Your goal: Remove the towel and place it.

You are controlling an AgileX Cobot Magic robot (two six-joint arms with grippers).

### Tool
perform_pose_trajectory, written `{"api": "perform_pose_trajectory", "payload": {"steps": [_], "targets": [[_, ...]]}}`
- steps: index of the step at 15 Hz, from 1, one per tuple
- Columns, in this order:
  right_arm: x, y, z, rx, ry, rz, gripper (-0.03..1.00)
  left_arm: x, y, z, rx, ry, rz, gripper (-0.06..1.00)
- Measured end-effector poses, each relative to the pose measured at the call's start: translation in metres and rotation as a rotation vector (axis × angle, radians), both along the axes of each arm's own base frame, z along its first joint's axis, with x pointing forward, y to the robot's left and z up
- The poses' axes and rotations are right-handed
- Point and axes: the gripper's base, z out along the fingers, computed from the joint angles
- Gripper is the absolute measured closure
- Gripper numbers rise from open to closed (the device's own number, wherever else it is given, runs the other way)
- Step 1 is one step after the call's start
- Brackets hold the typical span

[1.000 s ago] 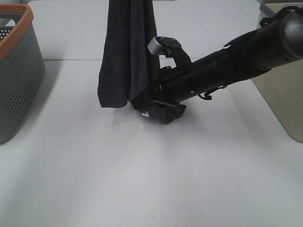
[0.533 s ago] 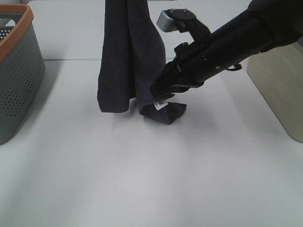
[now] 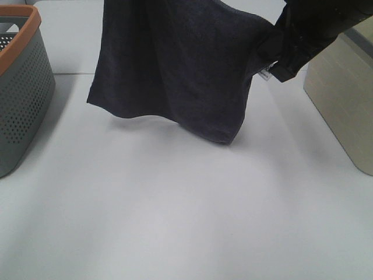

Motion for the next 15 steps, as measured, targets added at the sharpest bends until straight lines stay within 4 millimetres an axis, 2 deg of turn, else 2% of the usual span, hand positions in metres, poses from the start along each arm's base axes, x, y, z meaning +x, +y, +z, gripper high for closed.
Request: {"api": "perform_pose_trajectory", "payload": {"steps": [2,3,6,8,10,14,15], "targets": [[0.008,-0.002,0.007,-0.037,-0.133,0.007,0.94,0.005,0.005,-0.003,0.045,-0.018,0.029,0.94],[0.012,-0.001,0.010,-0.033,-0.176,0.007,0.94,0.014,0.012,-0.009,0.073,-0.017,0.060,0.94],[0.041,0.010,0.010,-0.044,-0.342,0.035,0.94,0.047,0.033,-0.043,0.115,0.042,0.131,0.94],[0.067,0.021,0.006,-0.053,-0.434,0.059,0.94,0.069,0.042,-0.057,0.075,0.004,0.156,0.94],[0.097,0.027,0.007,-0.018,-0.566,0.059,0.94,0.088,0.051,-0.061,0.027,-0.098,0.181,0.94],[0.161,0.010,0.008,0.040,-0.767,-0.019,0.94,0.115,0.056,-0.053,-0.063,-0.388,0.193,0.94],[0.169,0.010,0.005,0.048,-0.782,-0.028,0.94,0.117,0.055,-0.052,-0.064,-0.422,0.191,0.94]]}}
